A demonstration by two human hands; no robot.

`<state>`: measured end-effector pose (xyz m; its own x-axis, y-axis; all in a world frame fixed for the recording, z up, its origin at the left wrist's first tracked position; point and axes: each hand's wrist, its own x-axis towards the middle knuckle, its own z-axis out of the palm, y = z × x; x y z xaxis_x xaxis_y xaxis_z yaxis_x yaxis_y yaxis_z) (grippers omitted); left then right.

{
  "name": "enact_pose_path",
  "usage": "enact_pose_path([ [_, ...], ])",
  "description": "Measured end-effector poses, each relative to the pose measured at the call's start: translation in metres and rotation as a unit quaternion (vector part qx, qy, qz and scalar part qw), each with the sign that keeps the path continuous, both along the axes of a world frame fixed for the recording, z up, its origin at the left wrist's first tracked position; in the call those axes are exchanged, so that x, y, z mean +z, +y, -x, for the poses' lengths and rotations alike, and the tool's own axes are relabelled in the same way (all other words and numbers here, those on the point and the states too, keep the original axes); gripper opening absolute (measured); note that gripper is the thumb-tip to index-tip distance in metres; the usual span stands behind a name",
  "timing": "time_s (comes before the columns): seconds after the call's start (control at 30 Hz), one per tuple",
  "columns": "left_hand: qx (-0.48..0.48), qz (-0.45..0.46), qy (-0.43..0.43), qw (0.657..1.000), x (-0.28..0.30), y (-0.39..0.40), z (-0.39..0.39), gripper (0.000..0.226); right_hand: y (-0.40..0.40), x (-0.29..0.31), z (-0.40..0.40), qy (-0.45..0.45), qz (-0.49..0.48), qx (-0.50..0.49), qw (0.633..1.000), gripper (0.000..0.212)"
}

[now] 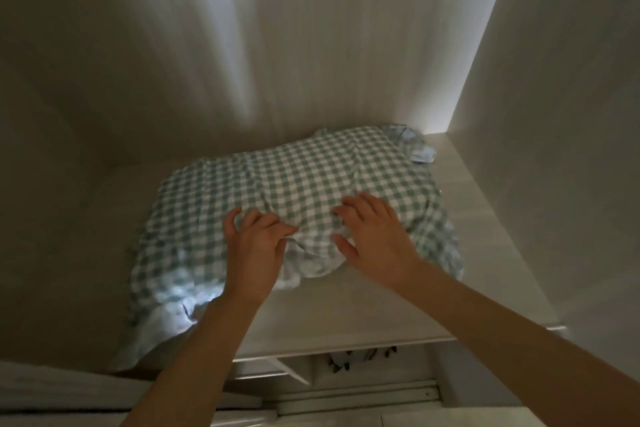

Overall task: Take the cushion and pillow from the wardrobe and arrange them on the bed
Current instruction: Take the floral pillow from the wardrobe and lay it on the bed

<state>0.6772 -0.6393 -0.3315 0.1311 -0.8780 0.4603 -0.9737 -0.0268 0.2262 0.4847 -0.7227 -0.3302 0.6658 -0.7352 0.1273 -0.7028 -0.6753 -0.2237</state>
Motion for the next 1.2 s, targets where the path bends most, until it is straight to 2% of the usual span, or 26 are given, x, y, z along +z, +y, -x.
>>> enact_pose_path([
  [0.07, -0.021, 0.028, -0.012, 0.999, 0.038, -0.005, -0.001, 0.022, 0.001, 0.037, 0.002, -0.023, 0.032, -0.002, 0.999, 0.051],
  [0.2, -0.05, 0.069, -0.058, 0.995, 0.11, -0.012, 0.007, 0.015, 0.008, 0.098, 0.008, -0.029, 0.095, 0.005, 0.995, 0.067],
  [0.3, -0.063, 0.072, -0.086, 0.992, 0.14, -0.015, 0.006, 0.014, 0.013, 0.125, 0.016, -0.056, 0.147, 0.012, 0.987, 0.068],
  [0.4, -0.056, -0.013, -0.041, 0.997, 0.158, -0.026, 0.005, 0.018, 0.015, 0.131, 0.021, -0.083, 0.18, 0.03, 0.98, 0.07],
  [0.47, -0.011, -0.085, -0.013, 0.996, 0.162, -0.037, 0.008, 0.024, 0.012, 0.123, 0.022, -0.052, 0.189, 0.04, 0.98, 0.071],
  [0.5, -0.004, -0.068, -0.012, 0.998, 0.159, -0.04, 0.01, 0.024, 0.008, 0.116, 0.022, -0.031, 0.195, 0.04, 0.979, 0.072],
  [0.57, -0.02, 0.046, 0.003, 0.999, 0.148, -0.04, 0.015, 0.018, -0.004, 0.103, 0.02, -0.017, 0.207, 0.026, 0.978, 0.073],
  [0.67, -0.012, 0.17, 0.073, 0.983, 0.119, -0.027, 0.024, 0.019, -0.028, 0.096, 0.011, -0.031, 0.202, -0.018, 0.979, 0.067],
  [0.73, -0.006, 0.181, 0.107, 0.978, 0.095, -0.017, 0.028, 0.023, -0.045, 0.096, 0.003, -0.004, 0.181, -0.046, 0.982, 0.062],
  [0.8, -0.003, 0.142, 0.118, 0.983, 0.067, -0.008, 0.029, 0.026, -0.061, 0.094, -0.004, 0.016, 0.129, -0.069, 0.989, 0.058],
  [0.9, 0.02, 0.013, 0.113, 0.993, 0.026, 0.008, 0.026, 0.043, -0.083, 0.077, -0.002, 0.002, 0.002, -0.11, 0.994, 0.055],
  [1.0, 0.073, -0.115, 0.128, 0.982, -0.008, 0.024, 0.021, 0.055, -0.09, 0.037, 0.016, 0.01, -0.122, -0.139, 0.983, 0.052],
  [1.07, 0.101, -0.162, 0.113, 0.975, -0.025, 0.032, 0.019, 0.058, -0.088, 0.005, 0.03, 0.014, -0.174, -0.154, 0.972, 0.048],
  [1.13, 0.096, -0.15, 0.124, 0.976, -0.031, 0.037, 0.017, 0.057, -0.085, -0.02, 0.041, 0.003, -0.205, -0.175, 0.963, 0.042],
  [1.2, 0.089, -0.093, 0.148, 0.981, -0.031, 0.038, 0.017, 0.052, -0.084, -0.033, 0.049, -0.022, -0.216, -0.213, 0.953, 0.033],
])
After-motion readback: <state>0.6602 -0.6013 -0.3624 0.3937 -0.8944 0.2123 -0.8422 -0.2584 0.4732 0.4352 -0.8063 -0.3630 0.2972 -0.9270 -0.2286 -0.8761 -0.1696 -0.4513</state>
